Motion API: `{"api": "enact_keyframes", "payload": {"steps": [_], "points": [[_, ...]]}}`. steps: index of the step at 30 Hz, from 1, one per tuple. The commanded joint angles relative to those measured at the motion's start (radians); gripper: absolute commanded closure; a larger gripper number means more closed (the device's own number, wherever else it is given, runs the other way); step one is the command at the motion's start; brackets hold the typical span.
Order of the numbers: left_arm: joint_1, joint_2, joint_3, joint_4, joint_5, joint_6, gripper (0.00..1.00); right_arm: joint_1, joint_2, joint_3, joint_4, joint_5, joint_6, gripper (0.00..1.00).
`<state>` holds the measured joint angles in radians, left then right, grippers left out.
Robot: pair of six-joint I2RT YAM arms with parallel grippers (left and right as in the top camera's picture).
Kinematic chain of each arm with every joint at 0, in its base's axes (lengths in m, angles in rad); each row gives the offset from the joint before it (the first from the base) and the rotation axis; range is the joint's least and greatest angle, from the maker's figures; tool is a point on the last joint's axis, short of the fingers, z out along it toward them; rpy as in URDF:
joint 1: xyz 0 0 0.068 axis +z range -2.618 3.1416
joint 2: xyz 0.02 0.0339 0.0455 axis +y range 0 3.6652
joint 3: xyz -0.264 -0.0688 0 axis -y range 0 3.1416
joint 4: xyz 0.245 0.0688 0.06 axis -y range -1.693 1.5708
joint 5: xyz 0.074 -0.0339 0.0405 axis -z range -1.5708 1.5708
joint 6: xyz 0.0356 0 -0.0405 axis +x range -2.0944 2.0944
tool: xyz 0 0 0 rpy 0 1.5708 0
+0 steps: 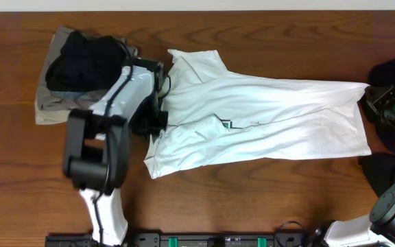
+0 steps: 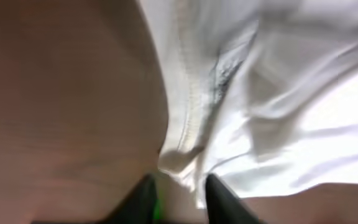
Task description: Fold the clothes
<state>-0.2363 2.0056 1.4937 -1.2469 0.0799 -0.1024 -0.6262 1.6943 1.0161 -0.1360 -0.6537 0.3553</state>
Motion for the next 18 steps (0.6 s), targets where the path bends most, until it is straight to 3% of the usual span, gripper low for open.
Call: {"api": "enact_keyframes", "payload": {"steps": [1,5,9,12,18], "points": [[0.006,-0.104,0.029,0.092,-0.013,0.016,0.6,-0.011,-0.015,-0.002,0.005,-0.009,-0.011,0.99],[0.006,-0.101,0.027,0.283,-0.014,0.062,0.56,-0.011,-0.015,-0.002,0.005,-0.009,-0.011,0.99],[0.006,-0.029,0.027,0.418,-0.01,0.065,0.57,-0.011,-0.015,-0.002,0.001,-0.009,-0.011,0.99],[0.006,0.041,0.027,0.514,-0.009,0.074,0.63,-0.011,-0.015,-0.002,0.001,-0.009,-0.011,0.99],[0.006,0.082,0.027,0.582,-0.011,0.124,0.63,-0.011,-0.015,-0.002,0.002,-0.009,-0.011,0.99]]}}
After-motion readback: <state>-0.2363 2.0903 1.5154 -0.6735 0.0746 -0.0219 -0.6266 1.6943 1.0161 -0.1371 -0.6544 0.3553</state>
